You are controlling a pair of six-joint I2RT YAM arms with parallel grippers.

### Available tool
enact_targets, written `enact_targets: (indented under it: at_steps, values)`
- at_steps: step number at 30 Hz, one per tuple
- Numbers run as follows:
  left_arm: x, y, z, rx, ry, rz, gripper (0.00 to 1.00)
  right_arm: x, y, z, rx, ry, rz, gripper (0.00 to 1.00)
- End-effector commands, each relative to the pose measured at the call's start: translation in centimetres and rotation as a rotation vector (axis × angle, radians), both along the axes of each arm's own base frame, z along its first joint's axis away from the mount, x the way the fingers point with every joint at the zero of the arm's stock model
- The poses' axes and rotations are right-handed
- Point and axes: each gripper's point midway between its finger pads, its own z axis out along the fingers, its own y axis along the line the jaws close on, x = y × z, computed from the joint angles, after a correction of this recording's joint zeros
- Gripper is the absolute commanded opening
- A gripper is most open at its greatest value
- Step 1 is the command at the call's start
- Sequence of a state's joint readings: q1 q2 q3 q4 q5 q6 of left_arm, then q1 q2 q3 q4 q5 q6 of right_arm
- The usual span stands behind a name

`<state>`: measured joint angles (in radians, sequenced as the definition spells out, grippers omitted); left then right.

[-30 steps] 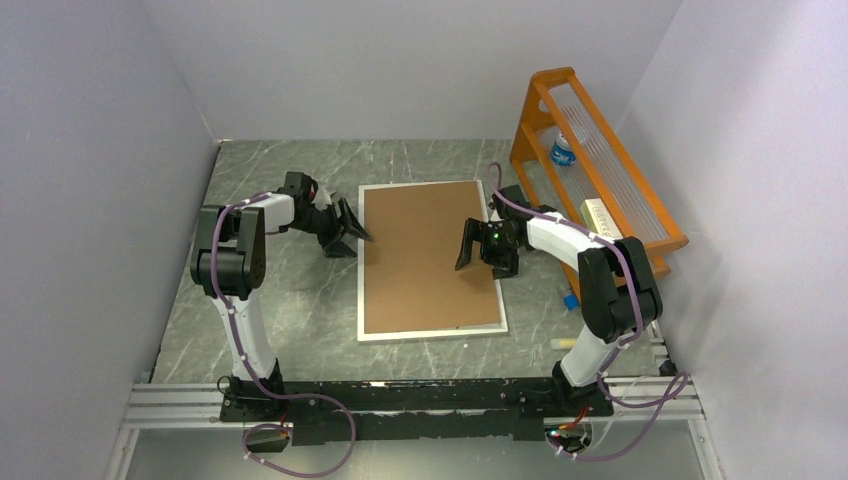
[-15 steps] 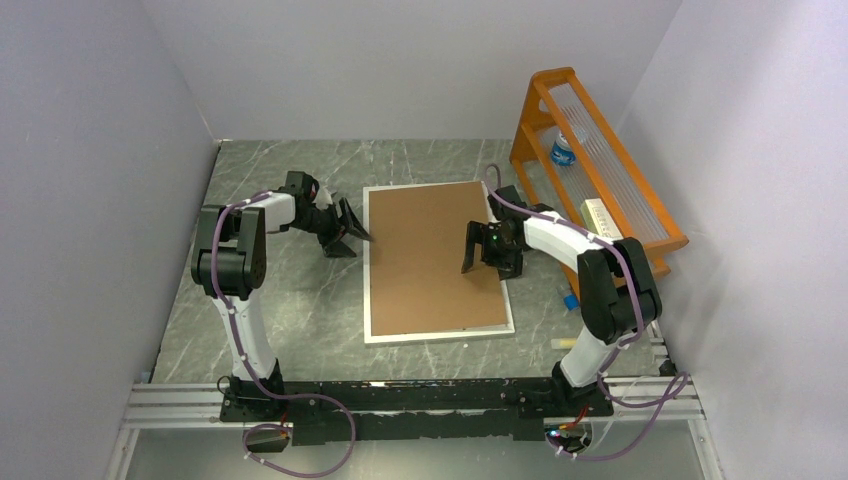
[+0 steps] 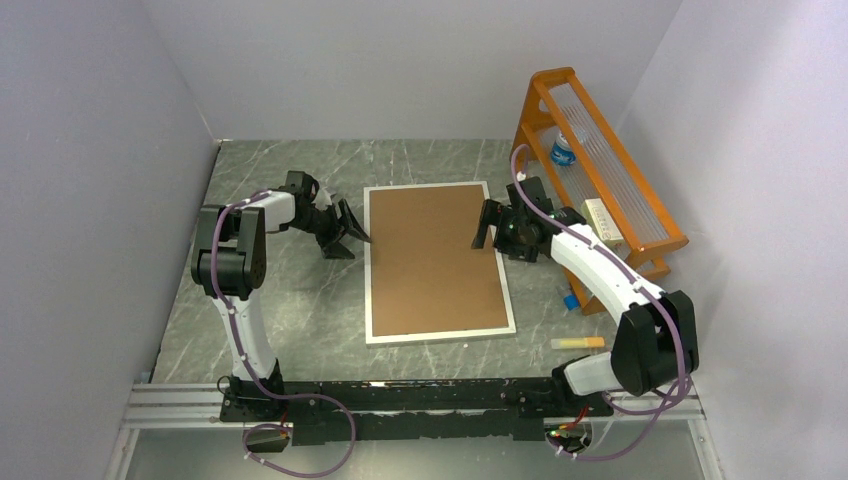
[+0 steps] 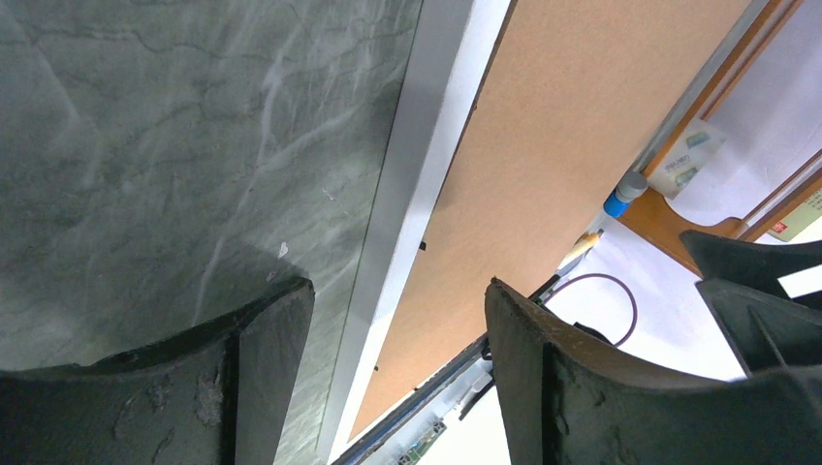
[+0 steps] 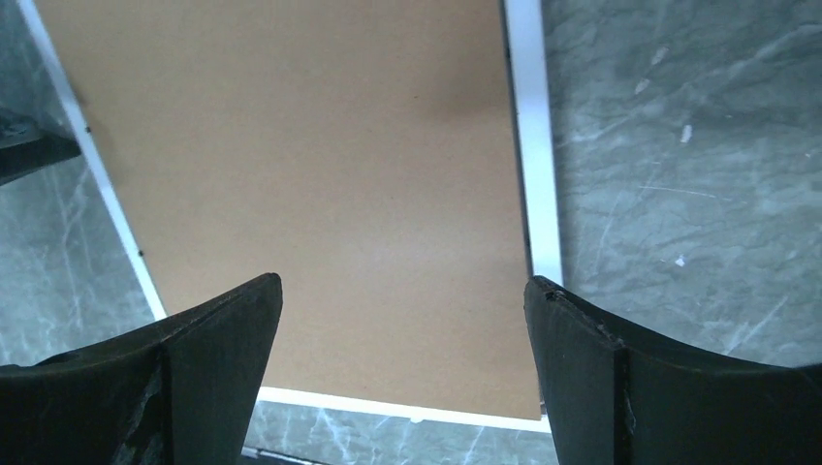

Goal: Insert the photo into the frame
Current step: Place the photo frame item in the photo frame, then adjust the photo frame item on the photo frame.

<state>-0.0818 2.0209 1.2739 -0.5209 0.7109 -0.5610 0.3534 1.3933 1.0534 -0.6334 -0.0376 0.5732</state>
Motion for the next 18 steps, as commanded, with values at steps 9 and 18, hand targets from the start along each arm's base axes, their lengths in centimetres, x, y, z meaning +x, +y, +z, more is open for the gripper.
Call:
enact_targets:
  at_steps: [9, 18]
  values:
    - [-3.7, 0.3, -2.7, 0.024, 0.094, 0.011, 0.74, -2.8, -1.8, -6.0, -0.018, 0.110, -0.104, 0.98]
    - [-5.9, -0.7, -3.2, -0.003, 0.145, -0.017, 0.74, -2.6, -0.1, -7.4, 0.109, 0.079, -0.072, 0.92]
